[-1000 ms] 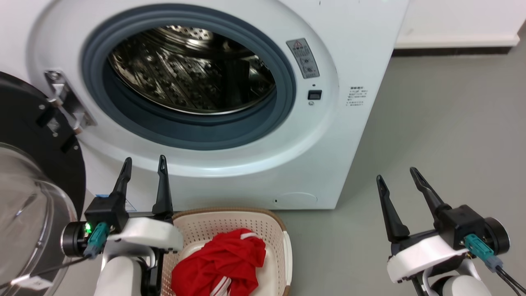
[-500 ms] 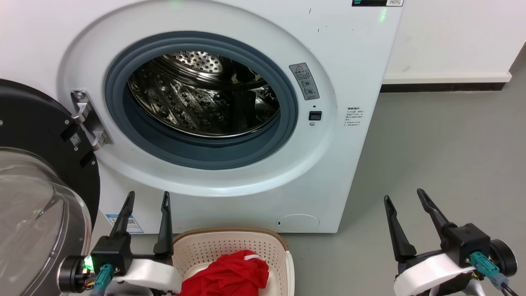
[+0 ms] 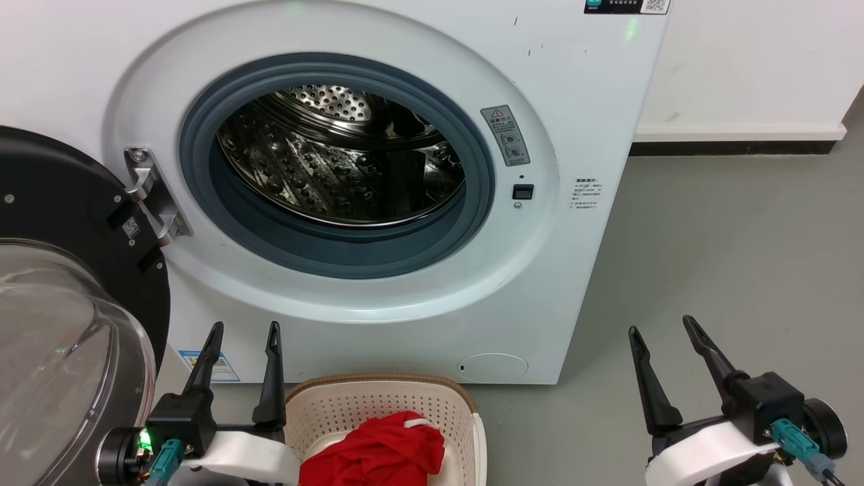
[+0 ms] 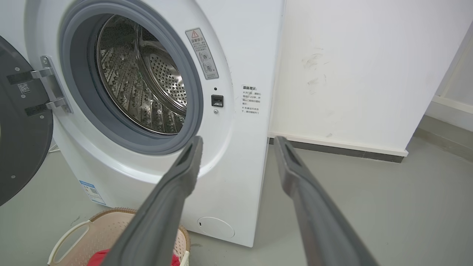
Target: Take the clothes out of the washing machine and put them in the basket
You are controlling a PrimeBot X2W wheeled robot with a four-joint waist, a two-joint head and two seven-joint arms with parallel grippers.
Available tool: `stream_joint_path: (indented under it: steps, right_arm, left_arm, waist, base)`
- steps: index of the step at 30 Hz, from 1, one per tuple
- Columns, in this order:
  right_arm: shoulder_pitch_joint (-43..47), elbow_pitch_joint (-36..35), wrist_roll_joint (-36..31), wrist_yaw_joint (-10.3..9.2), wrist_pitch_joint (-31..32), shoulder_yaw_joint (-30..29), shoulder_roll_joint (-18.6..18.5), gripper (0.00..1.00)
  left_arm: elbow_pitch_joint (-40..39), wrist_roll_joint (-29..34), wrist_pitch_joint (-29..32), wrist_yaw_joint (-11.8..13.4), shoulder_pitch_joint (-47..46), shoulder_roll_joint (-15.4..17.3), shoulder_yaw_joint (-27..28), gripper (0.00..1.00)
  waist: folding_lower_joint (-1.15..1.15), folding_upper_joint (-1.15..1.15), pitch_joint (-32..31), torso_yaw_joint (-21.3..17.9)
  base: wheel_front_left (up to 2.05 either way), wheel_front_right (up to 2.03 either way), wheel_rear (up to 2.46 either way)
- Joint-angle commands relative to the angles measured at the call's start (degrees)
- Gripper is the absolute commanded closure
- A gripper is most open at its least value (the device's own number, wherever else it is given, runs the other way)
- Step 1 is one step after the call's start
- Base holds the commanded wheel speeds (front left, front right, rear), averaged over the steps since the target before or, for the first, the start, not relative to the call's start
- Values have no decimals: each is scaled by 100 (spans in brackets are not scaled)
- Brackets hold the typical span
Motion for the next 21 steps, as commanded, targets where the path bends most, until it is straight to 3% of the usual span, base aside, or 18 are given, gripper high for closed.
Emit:
stream_joint_path:
  steps: [1, 7, 8, 21]
  right_arm:
    - [54, -27, 26, -4, -1, 12, 2, 0]
    - [45, 17, 49, -4, -28, 10, 2, 0]
    - [7, 33, 14, 0, -9, 12, 0, 100]
    - [-111, 220, 1559, 0, 86, -29, -93, 100]
  left_arm:
    - [-31, -34, -10, 20, 43, 13, -1, 0]
    - [-28, -87, -23, 37, 26, 30, -6, 0]
    - [15, -72, 0, 23, 3, 17, 0, 100]
    - [215, -1424, 374, -51, -158, -9, 152, 100]
  waist:
    - [1, 0, 4, -2]
    - [1, 0, 11, -6]
    - [1, 0, 10, -5]
    - [1, 0, 22, 1]
  base:
    - [0, 0, 0]
    - [0, 0, 0]
    - [0, 0, 0]
    - [0, 0, 0]
